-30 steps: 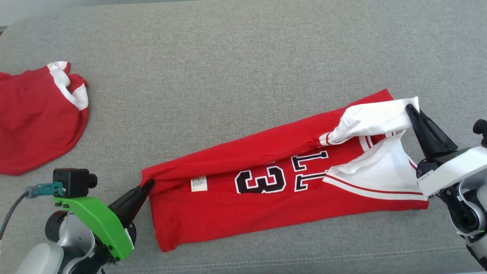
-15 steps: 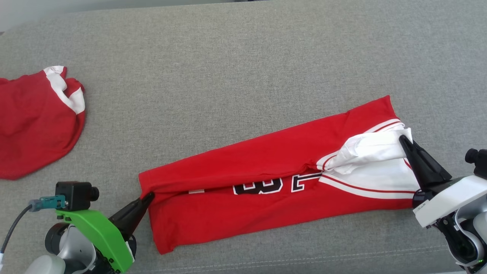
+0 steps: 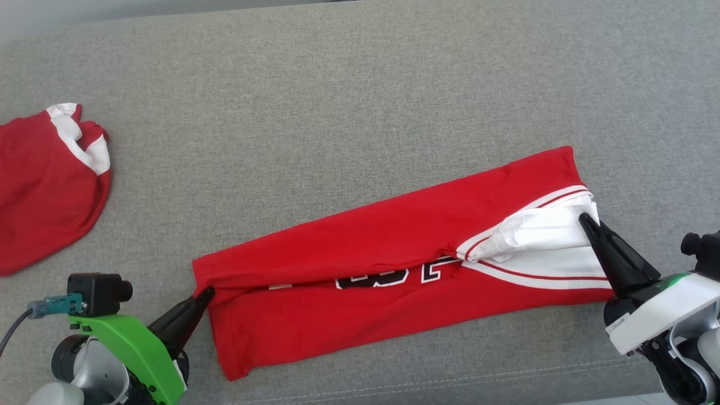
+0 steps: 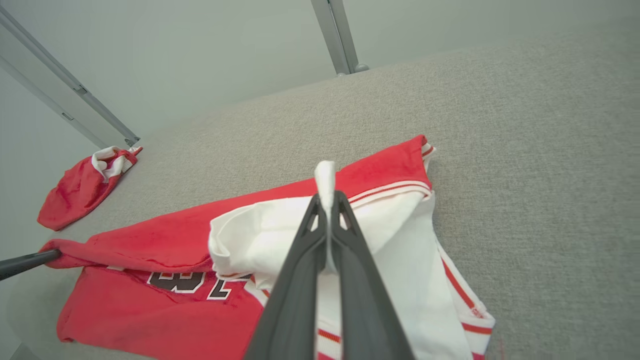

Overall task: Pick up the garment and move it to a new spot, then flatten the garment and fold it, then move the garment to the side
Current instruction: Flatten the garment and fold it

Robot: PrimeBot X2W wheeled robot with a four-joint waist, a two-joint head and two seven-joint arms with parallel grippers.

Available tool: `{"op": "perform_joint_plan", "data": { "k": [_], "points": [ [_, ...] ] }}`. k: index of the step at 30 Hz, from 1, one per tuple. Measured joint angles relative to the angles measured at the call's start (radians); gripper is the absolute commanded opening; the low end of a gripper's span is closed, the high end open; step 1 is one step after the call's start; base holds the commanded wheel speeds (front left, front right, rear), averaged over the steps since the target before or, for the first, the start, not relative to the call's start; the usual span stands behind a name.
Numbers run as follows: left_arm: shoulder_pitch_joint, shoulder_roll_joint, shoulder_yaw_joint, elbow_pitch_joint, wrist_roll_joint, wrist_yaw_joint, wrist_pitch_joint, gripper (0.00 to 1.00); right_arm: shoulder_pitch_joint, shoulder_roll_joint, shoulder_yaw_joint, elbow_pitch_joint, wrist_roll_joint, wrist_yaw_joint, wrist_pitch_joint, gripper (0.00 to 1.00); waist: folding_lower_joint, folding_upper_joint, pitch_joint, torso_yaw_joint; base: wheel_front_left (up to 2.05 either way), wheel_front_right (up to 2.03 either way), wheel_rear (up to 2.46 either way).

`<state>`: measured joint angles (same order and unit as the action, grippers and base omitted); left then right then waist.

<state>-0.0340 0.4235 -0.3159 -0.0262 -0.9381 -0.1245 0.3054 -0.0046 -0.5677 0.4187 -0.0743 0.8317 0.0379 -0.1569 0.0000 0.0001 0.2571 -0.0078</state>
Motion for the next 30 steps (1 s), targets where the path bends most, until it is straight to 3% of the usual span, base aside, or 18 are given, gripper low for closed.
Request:
{"op": "perform_joint_plan", "data": {
  "k": [10,12,16,18,19,20,22,23,24,30],
  "points": [
    [0.004,0.005,-0.012,0.002,0.0,0.0,0.002,0.0,0.037,-0.024,0.009,-0.012,0.002,-0.024,0.026,0.0,0.0,0.0,0.011,-0.004,0.0,0.0,0.0],
    [0.006,0.005,-0.021,0.005,0.0,0.0,0.011,0.08,0.037,-0.033,0.013,-0.008,-0.009,-0.024,0.032,0.0,0.0,0.0,0.014,-0.005,0.0,0.0,0.0],
    [0.01,0.006,-0.03,0.006,0.0,0.0,0.012,0.13,0.036,-0.042,0.025,-0.002,-0.037,-0.03,0.045,0.03,0.0,0.0,0.018,-0.003,0.0,0.0,0.0],
    [0.009,0.009,-0.033,0.007,0.0,0.0,0.021,0.18,0.036,-0.048,0.025,-0.001,-0.046,-0.031,0.045,0.38,0.0,0.0,0.019,0.0,0.0,0.0,0.0],
    [0.01,0.01,-0.033,0.007,0.0,0.0,0.021,0.27,0.035,-0.054,0.026,0.0,-0.054,-0.033,0.047,0.75,0.0,0.0,0.019,0.002,0.0,0.0,0.0],
    [0.01,0.013,-0.033,0.009,0.0,0.0,0.022,0.33,0.033,-0.06,0.026,0.001,-0.06,-0.039,0.052,1.0,0.0,0.0,0.019,0.003,0.0,0.0,0.0],
    [0.01,0.016,-0.035,0.013,0.0,0.0,0.03,0.48,0.034,-0.068,0.031,0.008,-0.065,-0.04,0.065,1.0,0.0,0.0,0.019,0.004,0.0,0.0,0.0],
    [0.011,0.017,-0.039,0.013,0.0,0.0,0.035,0.77,0.034,-0.07,0.034,0.012,-0.066,-0.041,0.069,1.0,0.0,0.0,0.019,0.005,0.0,0.0,0.0],
    [0.013,0.02,-0.044,0.013,0.003,0.0,0.039,1.0,0.034,-0.071,0.038,0.018,-0.066,-0.049,0.08,1.0,0.0,0.0,0.019,0.005,0.0,0.0,0.0],
    [0.019,0.033,-0.063,0.017,0.021,0.0,0.062,1.0,0.035,-0.086,0.05,0.037,-0.066,-0.05,0.111,1.0,0.0,0.0,0.018,0.004,0.0,0.0,0.0]
  ]
}}
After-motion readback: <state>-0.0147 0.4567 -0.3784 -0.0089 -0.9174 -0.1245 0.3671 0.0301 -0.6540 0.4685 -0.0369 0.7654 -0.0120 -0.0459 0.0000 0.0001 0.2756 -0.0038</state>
